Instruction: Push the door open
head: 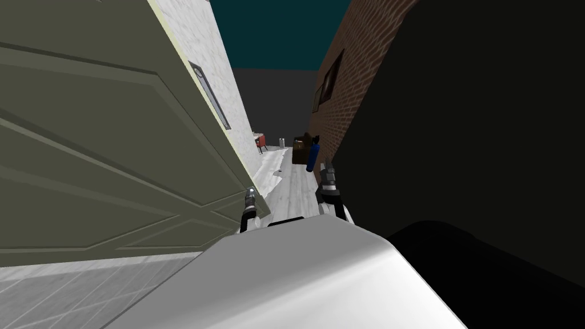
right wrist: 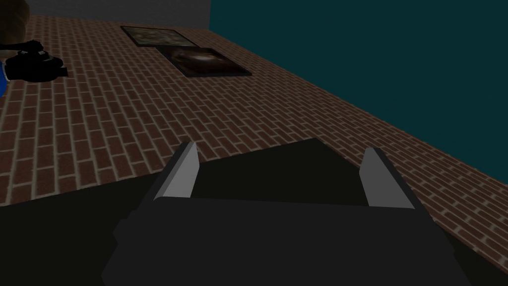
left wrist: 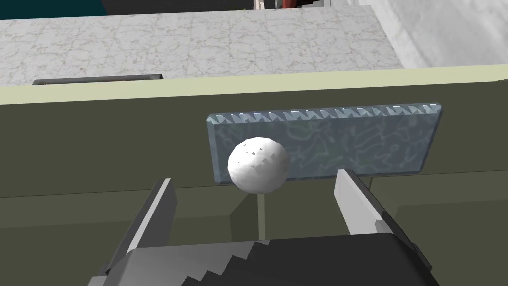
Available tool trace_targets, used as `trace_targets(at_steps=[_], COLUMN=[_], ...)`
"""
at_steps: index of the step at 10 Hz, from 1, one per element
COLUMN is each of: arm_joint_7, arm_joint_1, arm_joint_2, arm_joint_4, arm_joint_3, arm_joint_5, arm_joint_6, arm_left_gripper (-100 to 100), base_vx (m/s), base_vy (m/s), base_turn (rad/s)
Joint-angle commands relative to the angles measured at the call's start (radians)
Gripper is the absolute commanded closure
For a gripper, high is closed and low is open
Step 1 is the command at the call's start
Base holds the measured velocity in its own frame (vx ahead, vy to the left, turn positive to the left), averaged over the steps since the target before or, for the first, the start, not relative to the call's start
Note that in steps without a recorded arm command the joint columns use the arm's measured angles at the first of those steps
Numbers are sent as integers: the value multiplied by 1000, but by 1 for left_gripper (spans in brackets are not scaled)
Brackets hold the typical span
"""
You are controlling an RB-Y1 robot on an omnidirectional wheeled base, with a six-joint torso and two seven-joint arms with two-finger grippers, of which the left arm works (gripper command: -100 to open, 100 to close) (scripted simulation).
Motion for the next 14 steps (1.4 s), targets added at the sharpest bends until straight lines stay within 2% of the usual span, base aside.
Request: trace_targets(at_steps=[1,2,3,8,14], arm_joint_7=[0,0,0,0,-11], arm_joint_1=[1,1,1,1,24], arm_joint_2=[-3,-2,-2,-2,22], arm_joint_4=[5,3,3,3,-10], arm_joint_3=[2,1,1,1,11], arm_joint_5=[2,1,1,1,51], arm_joint_6=[-9,-5,-5,-5,-3], arm_left_gripper=[-100,-100,100,100,100], base_vx=[199,93,-19,-17,178], base_vy=[90,50,-12,-8,0], base_turn=[-28,-10,10,1,48])
